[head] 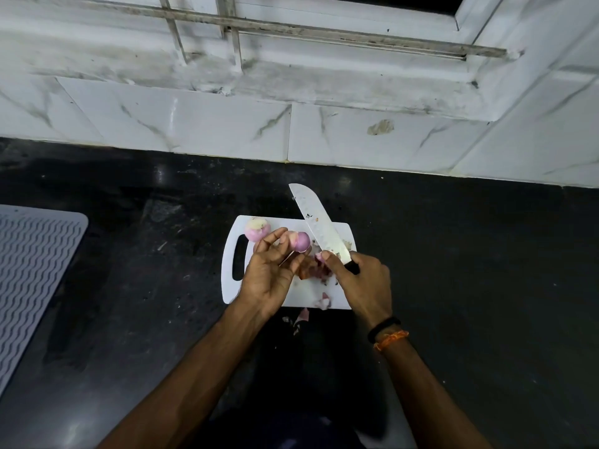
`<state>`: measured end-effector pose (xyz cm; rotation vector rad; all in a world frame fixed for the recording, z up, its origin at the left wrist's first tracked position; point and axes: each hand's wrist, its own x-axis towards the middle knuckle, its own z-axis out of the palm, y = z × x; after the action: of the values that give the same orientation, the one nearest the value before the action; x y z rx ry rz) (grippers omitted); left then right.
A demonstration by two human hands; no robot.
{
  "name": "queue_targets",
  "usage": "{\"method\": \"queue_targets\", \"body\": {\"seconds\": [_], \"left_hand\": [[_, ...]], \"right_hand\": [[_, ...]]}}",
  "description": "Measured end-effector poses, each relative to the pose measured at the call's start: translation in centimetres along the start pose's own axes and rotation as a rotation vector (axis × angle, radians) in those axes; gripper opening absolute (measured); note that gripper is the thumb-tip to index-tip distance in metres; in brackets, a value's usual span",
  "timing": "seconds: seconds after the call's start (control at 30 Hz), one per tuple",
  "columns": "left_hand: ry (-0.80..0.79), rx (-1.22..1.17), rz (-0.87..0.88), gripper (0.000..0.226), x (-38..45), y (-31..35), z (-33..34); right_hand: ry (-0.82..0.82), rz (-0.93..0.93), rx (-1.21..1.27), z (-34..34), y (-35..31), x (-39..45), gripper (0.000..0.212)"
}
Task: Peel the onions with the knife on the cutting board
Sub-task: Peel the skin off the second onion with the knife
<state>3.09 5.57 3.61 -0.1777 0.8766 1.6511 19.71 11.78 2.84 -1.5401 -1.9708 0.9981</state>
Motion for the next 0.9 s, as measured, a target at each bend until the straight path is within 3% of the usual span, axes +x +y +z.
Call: {"method": "queue_targets", "body": {"seconds": [0.1, 0.2, 0.27, 0.37, 0.57, 0.9], "left_hand": [[-0.007, -0.016, 0.005, 0.05, 0.0, 0.0, -0.2], [-0.017, 0.002, 0.013, 0.061, 0.0, -0.1, -0.4], [-0.027, 0.002, 0.018, 0.061, 0.2, -0.2, -0.5], [-0.04, 0.031, 0.033, 0.057, 0.4, -0.3, -0.7], [-0.074, 0.118, 0.054, 0.059, 0.2, -0.4, -1.0], [-0.091, 0.144, 0.025, 0.06, -0.2, -0.6, -0.6]], "right_hand": [[-0.03, 0.023, -0.034, 0.4, 0.2, 0.6, 0.052], [-0.047, 0.018, -0.045, 0.3, -0.2, 0.7, 0.043], [-0.056, 0.017, -0.059, 0.3, -0.7, 0.7, 0.042], [-0.056, 0.024, -0.087, 0.5, -1.0, 0.7, 0.058], [-0.023, -0.08, -0.126, 0.5, -1.5, 0.6, 0.047], [0.02, -0.151, -0.132, 0.9, -2.6, 0.2, 0.055]]}}
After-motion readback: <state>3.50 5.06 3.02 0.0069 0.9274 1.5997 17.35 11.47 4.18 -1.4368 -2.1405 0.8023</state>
